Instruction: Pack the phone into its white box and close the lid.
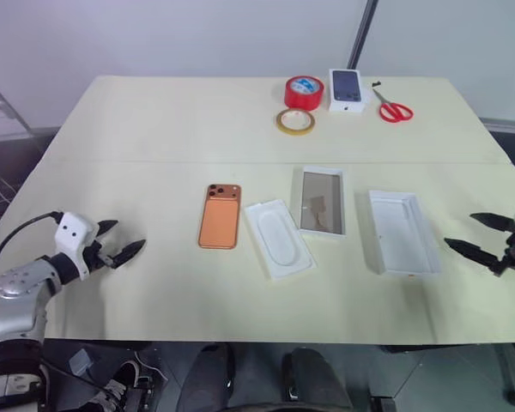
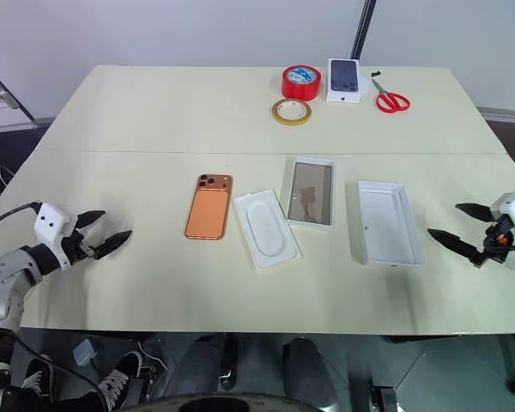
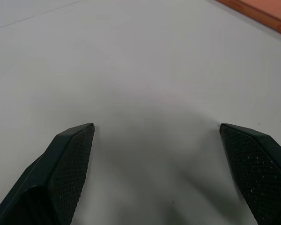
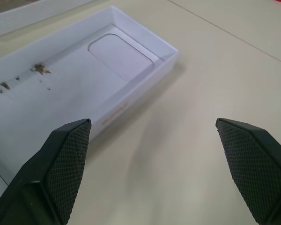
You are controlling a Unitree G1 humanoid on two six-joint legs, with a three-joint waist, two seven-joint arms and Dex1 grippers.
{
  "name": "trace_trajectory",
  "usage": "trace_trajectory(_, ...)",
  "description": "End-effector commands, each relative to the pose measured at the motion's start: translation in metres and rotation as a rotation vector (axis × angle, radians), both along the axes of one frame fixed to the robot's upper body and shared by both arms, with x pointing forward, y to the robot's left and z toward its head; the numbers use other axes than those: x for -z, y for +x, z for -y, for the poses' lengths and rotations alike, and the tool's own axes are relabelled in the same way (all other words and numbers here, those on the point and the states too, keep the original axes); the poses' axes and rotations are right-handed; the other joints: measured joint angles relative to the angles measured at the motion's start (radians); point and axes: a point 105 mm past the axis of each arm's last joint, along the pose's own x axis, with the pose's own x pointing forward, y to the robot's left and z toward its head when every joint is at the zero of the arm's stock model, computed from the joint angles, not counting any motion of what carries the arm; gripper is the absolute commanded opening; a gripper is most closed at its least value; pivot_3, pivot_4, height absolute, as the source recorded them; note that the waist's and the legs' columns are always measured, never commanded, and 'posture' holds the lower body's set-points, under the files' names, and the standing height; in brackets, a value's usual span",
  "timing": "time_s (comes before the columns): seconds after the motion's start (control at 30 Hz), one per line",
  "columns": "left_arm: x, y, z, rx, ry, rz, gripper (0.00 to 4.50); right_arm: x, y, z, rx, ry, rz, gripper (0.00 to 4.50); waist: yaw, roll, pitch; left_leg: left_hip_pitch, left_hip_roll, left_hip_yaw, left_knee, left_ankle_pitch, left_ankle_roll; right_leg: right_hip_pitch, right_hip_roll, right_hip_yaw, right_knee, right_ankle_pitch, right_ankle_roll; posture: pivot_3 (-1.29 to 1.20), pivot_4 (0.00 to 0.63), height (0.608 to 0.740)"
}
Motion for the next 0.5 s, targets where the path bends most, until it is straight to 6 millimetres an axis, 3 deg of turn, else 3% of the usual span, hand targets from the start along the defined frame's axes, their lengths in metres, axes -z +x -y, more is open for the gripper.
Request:
trace_trajectory(0.03,-0.016,0.004,0.000,0.013,0.016,0.056,4.50,-0.017,0.005,0.002,0.003,-0.027,0.062,4.46,0.000,0.000,0.000,0.000,0.000,0.000,0.000,0.000,0.000,0.000,0.000,0.000,0.000,0.000,0.000,0.00,0.150,0.740)
trace_trajectory(0.17,-0.018,0.004,0.010,0.073,0.072,0.072,4.50,-0.019,0.013,-0.012,-0.034,0.002,0.081,4.46,-0.002,0.001,0.000,0.000,0.000,0.000,0.000,0.000,0.000,-0.001,0.000,0.000,0.000,0.000,0.000,0.00,0.150,0.740)
trace_trajectory(0.5,-0.032,0.005,0.020,0.127,0.054,0.153,4.50,-0.017,0.015,-0.022,-0.053,0.006,0.074,4.46,0.001,0.001,0.000,-0.001,-0.001,0.000,-0.001,0.000,0.000,-0.001,-0.001,0.000,0.000,0.000,0.000,0.00,0.150,0.740)
